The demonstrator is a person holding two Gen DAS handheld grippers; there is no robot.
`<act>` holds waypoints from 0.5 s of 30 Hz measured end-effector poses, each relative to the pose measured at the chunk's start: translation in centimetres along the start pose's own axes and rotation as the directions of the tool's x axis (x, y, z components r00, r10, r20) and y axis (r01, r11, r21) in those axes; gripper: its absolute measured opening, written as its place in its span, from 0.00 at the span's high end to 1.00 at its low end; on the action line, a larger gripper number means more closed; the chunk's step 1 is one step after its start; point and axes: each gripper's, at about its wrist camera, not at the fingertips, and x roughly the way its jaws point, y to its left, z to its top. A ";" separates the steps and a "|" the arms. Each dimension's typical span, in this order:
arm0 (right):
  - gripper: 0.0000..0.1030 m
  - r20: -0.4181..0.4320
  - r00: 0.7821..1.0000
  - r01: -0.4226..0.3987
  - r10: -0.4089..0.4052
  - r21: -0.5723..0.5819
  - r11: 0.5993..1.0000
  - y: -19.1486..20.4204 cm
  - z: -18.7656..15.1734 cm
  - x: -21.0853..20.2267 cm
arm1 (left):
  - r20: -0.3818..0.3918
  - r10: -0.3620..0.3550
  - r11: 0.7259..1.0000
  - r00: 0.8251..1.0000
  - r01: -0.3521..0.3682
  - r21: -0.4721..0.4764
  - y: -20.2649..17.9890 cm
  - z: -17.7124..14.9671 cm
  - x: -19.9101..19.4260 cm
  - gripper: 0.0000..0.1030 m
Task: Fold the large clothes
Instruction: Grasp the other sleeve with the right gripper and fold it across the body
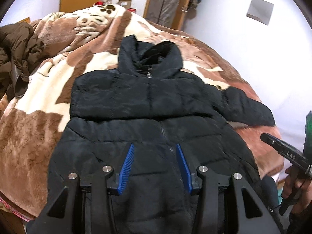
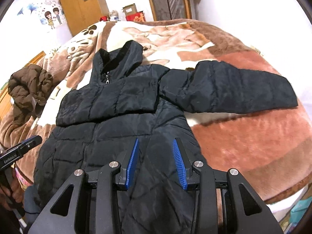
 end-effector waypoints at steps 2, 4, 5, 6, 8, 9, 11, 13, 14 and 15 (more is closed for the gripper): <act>0.64 0.009 1.000 0.005 -0.005 0.012 1.000 -0.7 -0.2 -0.7 | -0.006 -0.007 1.000 1.000 0.007 0.014 -1.0 -0.3 -0.3 0.54; 0.64 0.016 1.000 0.010 -0.011 0.028 1.000 -1.5 -0.3 -1.1 | -0.016 -0.009 1.000 1.000 0.009 0.030 -1.8 -0.4 -0.3 0.54; 0.64 0.018 1.000 0.020 -0.021 0.041 0.999 -2.1 -0.3 -1.3 | -0.020 -0.005 0.999 1.000 0.006 0.040 -2.2 -0.4 -0.3 0.54; 0.64 0.020 0.999 0.025 -0.027 0.053 0.998 -2.6 -0.4 -1.4 | -0.021 -0.004 0.999 1.000 0.005 0.049 -2.6 -0.4 -0.3 0.54; 0.64 0.027 0.999 0.032 -0.034 0.083 0.996 -3.7 -0.4 -1.6 | -0.020 0.003 0.998 1.000 -0.001 0.067 -3.2 -0.1 -0.1 0.54; 0.64 0.029 0.999 0.038 -0.041 0.099 0.994 -4.4 -0.3 -1.6 | -0.017 0.006 0.997 1.000 -0.005 0.075 -3.5 0.3 0.0 0.54; 0.64 0.037 0.998 0.051 -0.056 0.125 0.991 -5.7 0.0 -1.6 | -0.007 0.008 0.997 1.000 -0.007 0.081 -3.9 0.9 0.3 0.54; 0.64 0.046 0.997 0.059 -0.067 0.159 0.986 -7.2 0.4 -1.4 | 0.001 0.005 0.996 1.000 -0.006 0.085 -4.1 1.7 0.8 0.54; 0.63 0.044 0.996 0.064 -0.073 0.181 0.981 -8.1 0.6 -1.2 | 0.005 0.009 0.996 1.000 -0.009 0.088 -4.4 2.2 1.1 0.54; 0.61 0.043 0.996 0.070 -0.080 0.197 0.978 -8.9 0.9 -0.9 | 0.010 0.012 0.996 1.000 -0.013 0.093 -4.5 2.6 1.4 0.54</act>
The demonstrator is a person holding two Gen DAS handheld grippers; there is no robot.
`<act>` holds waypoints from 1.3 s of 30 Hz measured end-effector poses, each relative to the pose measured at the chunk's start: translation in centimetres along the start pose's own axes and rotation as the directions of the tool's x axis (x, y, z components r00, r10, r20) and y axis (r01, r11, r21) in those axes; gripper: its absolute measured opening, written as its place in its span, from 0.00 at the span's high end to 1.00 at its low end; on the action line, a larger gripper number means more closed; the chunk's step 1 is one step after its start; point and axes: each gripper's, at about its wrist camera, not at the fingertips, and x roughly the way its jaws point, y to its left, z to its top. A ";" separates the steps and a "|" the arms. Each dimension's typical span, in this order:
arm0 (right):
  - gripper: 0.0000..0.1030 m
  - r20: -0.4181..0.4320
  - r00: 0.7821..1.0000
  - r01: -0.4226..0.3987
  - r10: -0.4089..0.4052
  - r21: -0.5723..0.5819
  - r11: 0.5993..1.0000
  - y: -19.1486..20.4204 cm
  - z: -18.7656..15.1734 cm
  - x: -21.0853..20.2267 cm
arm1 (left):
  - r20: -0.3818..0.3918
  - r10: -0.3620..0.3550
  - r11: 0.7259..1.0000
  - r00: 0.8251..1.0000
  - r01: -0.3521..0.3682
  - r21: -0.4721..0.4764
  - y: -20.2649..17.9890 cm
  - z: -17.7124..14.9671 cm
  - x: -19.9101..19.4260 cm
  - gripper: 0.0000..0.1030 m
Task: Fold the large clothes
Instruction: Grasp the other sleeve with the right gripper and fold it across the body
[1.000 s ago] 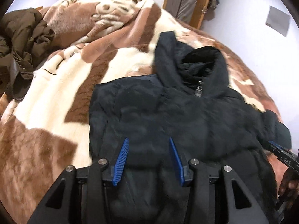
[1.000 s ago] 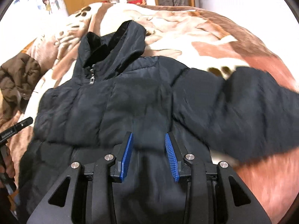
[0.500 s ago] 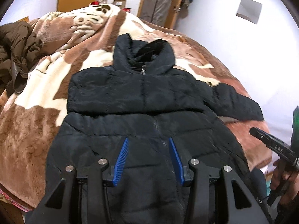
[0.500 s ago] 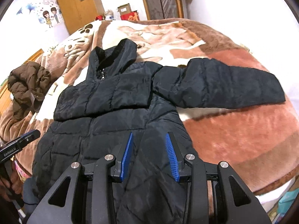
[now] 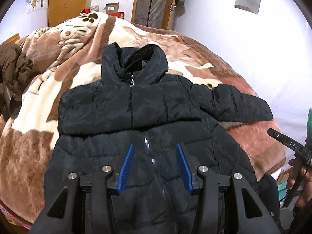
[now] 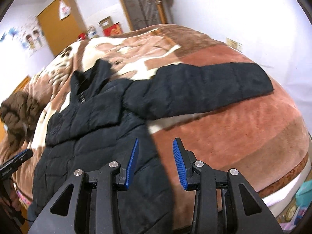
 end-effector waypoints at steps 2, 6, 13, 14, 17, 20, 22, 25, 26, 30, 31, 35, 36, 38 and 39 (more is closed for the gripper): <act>0.53 0.004 1.000 0.023 -0.024 0.037 0.999 -1.8 0.9 0.8 | 0.009 0.006 1.000 1.000 -0.006 0.009 -0.2 0.9 0.6 0.54; 0.52 0.006 0.999 0.050 -0.051 0.127 0.991 -5.7 2.4 2.7 | 0.021 0.014 1.000 1.000 -0.015 0.026 -0.4 2.5 2.0 0.54; 0.52 -0.043 0.996 0.093 -0.084 0.273 0.958 -12.6 4.8 8.3 | 0.002 0.045 0.999 0.999 -0.045 0.018 0.6 4.2 5.5 0.54; 0.52 -0.050 0.994 0.104 -0.094 0.292 0.951 -13.7 5.0 9.3 | -0.006 0.051 0.999 0.999 -0.051 0.012 0.8 4.3 6.1 0.54; 0.52 -0.069 0.994 0.108 -0.089 0.361 0.926 -16.2 5.4 11.5 | -0.030 0.065 0.998 0.997 -0.066 -0.011 1.7 4.3 7.5 0.54; 0.52 -0.047 0.997 0.078 -0.065 0.421 0.904 -17.9 5.9 12.8 | -0.052 0.080 0.996 0.995 -0.081 -0.026 2.4 4.1 8.9 0.54; 0.52 -0.012 0.998 0.061 -0.062 0.438 0.897 -18.4 6.6 13.0 | -0.066 0.086 0.996 0.994 -0.089 -0.033 2.8 4.0 9.6 0.54; 0.51 0.020 0.998 0.050 -0.067 0.466 0.883 -18.9 7.4 13.3 | -0.084 0.094 0.994 0.992 -0.098 -0.045 3.3 3.8 10.6 0.54; 0.51 0.026 0.997 0.048 -0.069 0.475 0.879 -19.1 7.6 13.3 | -0.090 0.095 0.994 0.991 -0.100 -0.050 3.5 3.7 10.8 0.54; 0.57 0.036 0.996 0.049 -0.078 0.507 0.860 -19.6 8.4 13.6 | -0.101 0.092 0.993 0.991 -0.099 -0.064 3.8 3.4 11.1 0.54; 0.73 0.040 0.995 0.056 -0.088 0.505 0.861 -19.4 8.6 13.2 | -0.102 0.091 0.993 0.991 -0.098 -0.066 3.8 3.3 11.1 0.54; 0.87 0.092 0.993 0.023 -0.073 0.457 0.889 -17.5 10.1 11.0 | -0.093 0.087 0.992 0.992 -0.094 -0.078 4.2 3.2 10.4 0.54; 0.88 0.111 0.992 0.008 -0.063 0.432 0.902 -16.6 10.6 10.1 | -0.089 0.087 0.992 0.992 -0.094 -0.082 4.4 3.2 10.2 0.54; 0.89 0.154 0.987 -0.029 -0.034 0.386 0.922 -14.5 11.8 8.2 | -0.081 0.088 0.991 0.993 -0.095 -0.091 4.7 3.3 9.7 0.54; 0.89 0.177 0.984 -0.048 -0.017 0.362 0.931 -13.3 12.5 7.2 | -0.075 0.088 0.991 0.993 -0.095 -0.097 4.9 3.4 9.4 0.54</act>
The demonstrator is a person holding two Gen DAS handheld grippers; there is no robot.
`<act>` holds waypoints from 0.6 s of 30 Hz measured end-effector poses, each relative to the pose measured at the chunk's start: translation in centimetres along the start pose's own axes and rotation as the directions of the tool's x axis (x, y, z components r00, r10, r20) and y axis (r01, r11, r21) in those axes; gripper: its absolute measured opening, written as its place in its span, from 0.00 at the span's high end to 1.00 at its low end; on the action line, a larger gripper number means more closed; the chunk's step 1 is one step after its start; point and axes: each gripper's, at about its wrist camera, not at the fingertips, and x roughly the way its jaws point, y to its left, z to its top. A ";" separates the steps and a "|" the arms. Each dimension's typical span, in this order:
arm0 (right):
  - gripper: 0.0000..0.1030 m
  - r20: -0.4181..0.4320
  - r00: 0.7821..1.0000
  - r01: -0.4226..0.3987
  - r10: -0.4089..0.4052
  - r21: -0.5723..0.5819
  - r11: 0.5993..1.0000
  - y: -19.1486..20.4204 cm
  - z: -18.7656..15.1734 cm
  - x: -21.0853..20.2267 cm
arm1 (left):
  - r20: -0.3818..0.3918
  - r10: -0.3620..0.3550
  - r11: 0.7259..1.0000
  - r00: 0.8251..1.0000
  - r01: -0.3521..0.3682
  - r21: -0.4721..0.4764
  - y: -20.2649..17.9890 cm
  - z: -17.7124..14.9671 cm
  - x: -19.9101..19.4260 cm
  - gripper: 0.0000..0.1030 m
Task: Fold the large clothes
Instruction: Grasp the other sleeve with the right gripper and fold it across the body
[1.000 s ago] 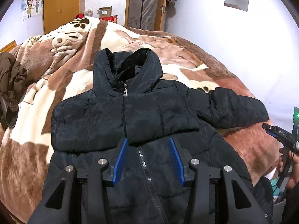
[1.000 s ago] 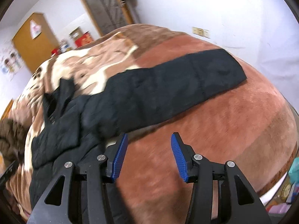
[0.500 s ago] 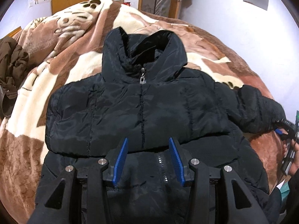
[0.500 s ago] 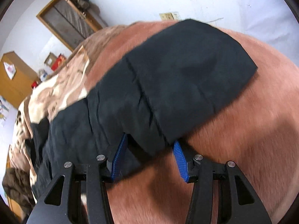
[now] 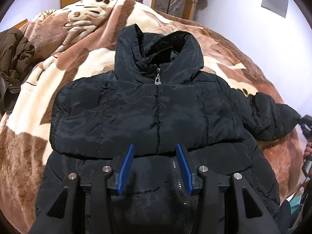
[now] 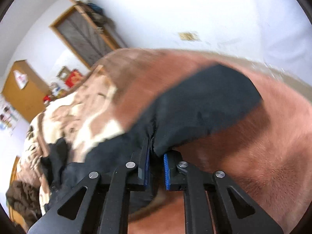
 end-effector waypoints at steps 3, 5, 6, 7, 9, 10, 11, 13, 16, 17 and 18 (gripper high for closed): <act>0.89 0.034 0.996 -0.083 0.085 -0.073 0.994 4.6 0.6 -2.5 | 0.021 0.000 1.000 1.000 0.001 -0.012 0.7 0.2 -0.9 0.54; 0.89 0.042 0.987 -0.149 0.155 -0.122 0.981 7.8 0.6 -4.0 | 0.035 0.001 1.000 0.999 -0.001 -0.023 1.2 0.4 -1.5 0.54; 0.89 0.039 0.981 -0.181 0.188 -0.143 0.973 9.4 0.5 -4.6 | 0.041 0.001 1.000 0.999 0.001 -0.031 1.5 0.4 -1.8 0.54; 0.89 0.033 0.974 -0.216 0.224 -0.167 0.962 11.1 0.3 -5.2 | 0.046 0.001 0.999 0.999 0.001 -0.040 1.9 0.5 -2.0 0.54; 0.89 0.005 0.956 -0.287 0.294 -0.214 0.934 14.6 -0.6 -6.0 | 0.058 0.003 0.998 0.998 0.001 -0.059 2.6 0.5 -2.5 0.54; 0.89 -0.018 0.944 -0.325 0.331 -0.247 0.913 16.8 -1.4 -6.4 | 0.063 0.002 0.998 0.998 0.002 -0.067 3.0 0.4 -2.7 0.54; 0.89 -0.040 0.935 -0.350 0.353 -0.265 0.898 18.3 -2.1 -6.3 | 0.067 0.003 0.997 0.998 0.002 -0.076 3.4 0.4 -2.9 0.54; 0.89 -0.104 0.914 -0.404 0.392 -0.300 0.864 21.4 -4.1 -5.8 | 0.073 0.003 0.996 0.997 0.004 -0.095 4.2 0.2 -3.2 0.54; 0.89 -0.210 0.891 -0.453 0.403 -0.350 0.820 26.1 -8.2 -3.3 | 0.078 0.006 0.992 0.997 0.004 -0.123 5.7 -0.2 -3.6 0.54; 0.89 -0.241 0.882 -0.468 0.404 -0.352 0.811 26.8 -9.4 -2.6 | 0.080 0.008 0.991 0.997 0.002 -0.132 6.2 -0.4 -3.7 0.54; 0.89 -0.270 0.875 -0.478 0.401 -0.357 0.803 27.6 -10.7 -1.5 | 0.082 0.012 0.990 0.997 0.000 -0.140 6.6 -0.6 -3.9 0.54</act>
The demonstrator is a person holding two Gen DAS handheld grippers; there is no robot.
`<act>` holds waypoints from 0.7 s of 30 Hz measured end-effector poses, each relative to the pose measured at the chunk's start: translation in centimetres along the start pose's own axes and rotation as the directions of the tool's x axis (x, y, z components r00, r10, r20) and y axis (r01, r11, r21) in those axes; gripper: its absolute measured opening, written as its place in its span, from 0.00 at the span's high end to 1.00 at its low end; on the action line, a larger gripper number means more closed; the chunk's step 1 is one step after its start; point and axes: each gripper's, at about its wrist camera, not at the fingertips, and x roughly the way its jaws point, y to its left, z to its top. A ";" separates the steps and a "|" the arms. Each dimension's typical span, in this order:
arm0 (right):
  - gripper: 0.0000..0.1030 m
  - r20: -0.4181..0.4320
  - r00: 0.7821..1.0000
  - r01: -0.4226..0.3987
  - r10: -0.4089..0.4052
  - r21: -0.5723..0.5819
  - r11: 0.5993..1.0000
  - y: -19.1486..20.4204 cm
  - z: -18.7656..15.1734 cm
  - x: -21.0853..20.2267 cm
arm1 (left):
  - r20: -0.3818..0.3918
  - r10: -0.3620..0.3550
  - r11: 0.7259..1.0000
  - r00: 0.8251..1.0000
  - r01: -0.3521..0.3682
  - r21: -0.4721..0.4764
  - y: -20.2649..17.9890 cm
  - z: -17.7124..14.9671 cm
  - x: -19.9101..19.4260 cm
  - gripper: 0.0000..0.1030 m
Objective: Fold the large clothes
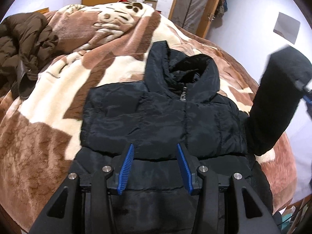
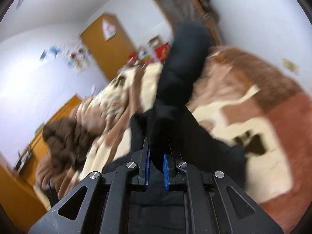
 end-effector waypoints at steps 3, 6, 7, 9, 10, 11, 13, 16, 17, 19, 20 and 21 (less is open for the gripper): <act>0.89 -0.103 0.995 -0.012 0.009 -0.027 1.000 1.6 -3.0 4.8 | 0.003 0.009 1.000 1.000 -0.009 -0.027 1.8 -0.4 -0.3 0.54; 0.89 -0.213 0.977 -0.004 -0.009 -0.057 0.998 2.3 -6.1 9.7 | 0.004 0.018 0.998 1.000 -0.018 -0.053 3.4 -0.7 -0.4 0.54; 0.88 -0.249 0.968 0.003 -0.019 -0.065 0.998 2.4 -7.0 11.4 | 0.003 0.021 0.998 1.000 -0.021 -0.063 3.9 -0.8 -0.4 0.54; 0.86 -0.306 0.952 0.006 -0.029 -0.074 0.997 2.1 -8.9 13.0 | 0.002 0.024 0.997 1.000 -0.023 -0.080 4.9 -0.9 -0.4 0.54; 0.83 -0.331 0.943 0.012 -0.036 -0.076 0.997 1.9 -9.7 14.1 | 0.002 0.023 0.996 1.000 -0.023 -0.087 5.3 -1.1 -0.4 0.54; 0.79 -0.355 0.934 0.018 -0.043 -0.073 0.997 1.8 -10.5 15.1 | 0.000 0.022 0.995 1.000 -0.022 -0.094 5.6 -1.1 -0.4 0.54; 0.76 -0.390 0.920 0.022 -0.043 -0.057 0.998 1.4 -11.4 16.0 | -0.006 0.016 0.995 1.000 -0.017 -0.103 5.9 -1.1 -0.3 0.54; 0.56 -0.386 0.922 -0.018 -0.004 -0.053 0.998 1.8 -11.4 14.9 | -0.004 0.000 0.995 1.000 0.000 -0.104 5.8 -0.7 -0.2 0.51; 0.47 -0.380 0.925 -0.031 0.009 -0.052 0.998 2.0 -11.1 14.3 | 0.000 -0.009 0.995 1.000 0.009 -0.103 5.6 -0.5 -0.3 0.49; 0.45 -0.338 0.940 -0.071 0.051 -0.045 0.996 2.4 -10.1 12.0 | 0.012 -0.034 0.995 0.999 0.035 -0.095 4.8 0.2 -0.3 0.46; 0.45 -0.316 0.946 -0.087 0.070 -0.040 0.995 2.3 -9.6 11.2 | 0.017 -0.046 0.995 0.999 0.047 -0.087 4.2 0.6 -0.2 0.46; 0.45 -0.289 0.953 -0.099 0.085 -0.037 0.994 2.2 -9.1 9.9 | 0.023 -0.061 0.995 0.998 0.062 -0.078 3.5 1.0 -0.2 0.46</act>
